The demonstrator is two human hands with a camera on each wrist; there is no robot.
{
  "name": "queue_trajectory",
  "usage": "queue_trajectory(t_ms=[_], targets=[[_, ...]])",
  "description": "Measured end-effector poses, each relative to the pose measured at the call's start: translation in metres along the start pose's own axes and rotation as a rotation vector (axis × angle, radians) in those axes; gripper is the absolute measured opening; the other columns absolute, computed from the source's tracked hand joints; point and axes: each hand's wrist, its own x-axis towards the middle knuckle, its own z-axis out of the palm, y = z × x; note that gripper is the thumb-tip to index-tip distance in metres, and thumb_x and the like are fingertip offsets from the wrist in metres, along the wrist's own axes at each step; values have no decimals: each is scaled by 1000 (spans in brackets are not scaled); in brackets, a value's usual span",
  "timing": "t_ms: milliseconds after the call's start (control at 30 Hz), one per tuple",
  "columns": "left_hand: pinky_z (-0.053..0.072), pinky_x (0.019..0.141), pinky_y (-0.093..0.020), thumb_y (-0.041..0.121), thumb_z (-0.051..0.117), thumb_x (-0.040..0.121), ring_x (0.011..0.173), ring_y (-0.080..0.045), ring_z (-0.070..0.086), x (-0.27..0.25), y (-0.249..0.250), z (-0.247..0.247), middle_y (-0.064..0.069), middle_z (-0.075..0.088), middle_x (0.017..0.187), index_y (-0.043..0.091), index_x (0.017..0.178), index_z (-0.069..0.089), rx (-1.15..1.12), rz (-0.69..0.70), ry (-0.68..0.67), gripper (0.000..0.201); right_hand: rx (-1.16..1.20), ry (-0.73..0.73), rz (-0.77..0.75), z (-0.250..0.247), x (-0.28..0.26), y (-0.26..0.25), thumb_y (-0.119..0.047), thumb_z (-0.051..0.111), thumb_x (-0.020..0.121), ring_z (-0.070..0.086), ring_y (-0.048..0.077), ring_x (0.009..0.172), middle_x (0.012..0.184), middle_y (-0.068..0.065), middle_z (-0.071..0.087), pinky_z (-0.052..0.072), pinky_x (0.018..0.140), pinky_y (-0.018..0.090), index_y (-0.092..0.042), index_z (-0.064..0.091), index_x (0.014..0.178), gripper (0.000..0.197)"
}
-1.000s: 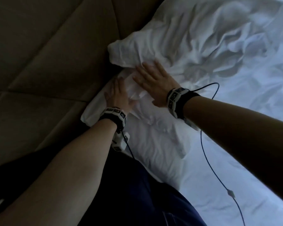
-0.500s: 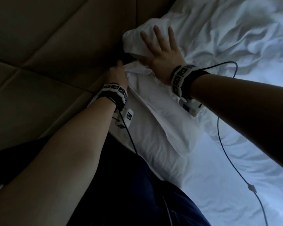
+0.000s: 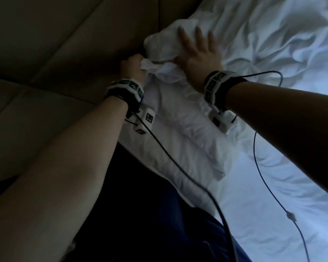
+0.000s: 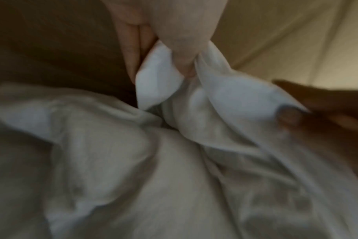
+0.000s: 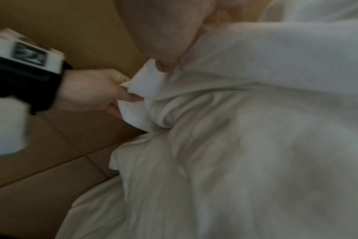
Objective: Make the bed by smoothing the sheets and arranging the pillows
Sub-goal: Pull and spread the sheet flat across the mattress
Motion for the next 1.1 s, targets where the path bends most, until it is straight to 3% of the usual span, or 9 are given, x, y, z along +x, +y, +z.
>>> queue_trajectory(t_ms=[167, 233, 300, 433, 600, 733, 833, 933, 1100], targets=[[40, 105, -37, 18, 63, 90, 132, -33, 44, -7, 22, 9, -15, 34, 150, 15, 152, 24, 38, 184, 112, 73, -35, 33, -43, -16, -8, 21, -23, 43, 96, 31, 46, 137, 160, 17, 16, 25, 110, 59, -12, 43, 135, 40], [36, 111, -36, 20, 70, 86, 139, -31, 35, -5, 24, 16, -12, 20, 158, 16, 155, 14, 118, 296, 116, 89, 17, 79, -31, -19, -6, 24, -20, 45, 92, 38, 41, 133, 158, 18, 21, 30, 108, 54, -9, 42, 133, 42], [31, 115, -41, 25, 75, 81, 144, -30, 28, 4, 27, 20, -10, 17, 160, 17, 155, 12, 180, 359, 92, 97, 41, 85, 5, -21, -7, 29, -29, 53, 89, 30, 40, 139, 159, 17, 19, 22, 113, 55, -10, 37, 138, 55], [40, 106, -44, 21, 66, 84, 130, -34, 46, 14, 43, 15, -13, 47, 143, 19, 142, 38, 143, 301, -6, 65, -79, -1, 71, -14, -22, 48, -45, 74, 72, 4, 47, 146, 160, 23, 3, 3, 114, 62, -21, 7, 155, 109], [51, 84, -48, 7, 52, 86, 103, -45, 58, 3, 60, -7, -23, 61, 111, 7, 107, 53, 228, 365, -71, 21, -190, -67, 228, -23, -47, 78, -37, 81, 62, 3, 45, 146, 156, 31, 6, 1, 116, 61, -14, 7, 154, 121], [50, 79, -47, 5, 53, 83, 98, -46, 60, -5, 69, -31, -24, 62, 105, 9, 100, 52, 277, 440, -75, 17, -289, -56, 368, -45, -78, 114, -24, 77, 60, 8, 54, 142, 152, 34, 18, -2, 107, 74, -13, 25, 150, 105], [50, 71, -46, 8, 57, 80, 89, -46, 61, -12, 81, -55, -22, 63, 96, 12, 92, 51, 336, 484, -70, 14, -304, -44, 441, -70, -97, 141, -18, 62, 78, 25, 51, 137, 133, 24, 53, 1, 110, 72, -16, 55, 129, 51], [52, 66, -44, 13, 59, 78, 83, -45, 62, -26, 96, -78, -22, 64, 89, 15, 90, 54, 379, 522, -79, 13, -329, -53, 423, -101, -117, 156, -13, 64, 79, 56, 39, 108, 93, 17, 67, 12, 114, 63, -13, 64, 98, 19], [55, 73, -46, 17, 61, 78, 85, -44, 62, -56, 130, -110, -20, 63, 93, 19, 93, 52, 451, 496, -104, 17, -236, -6, 488, -149, -156, 164, -10, 59, 85, 64, 41, 94, 98, 21, 65, 44, 84, 46, -8, 62, 101, 16]])
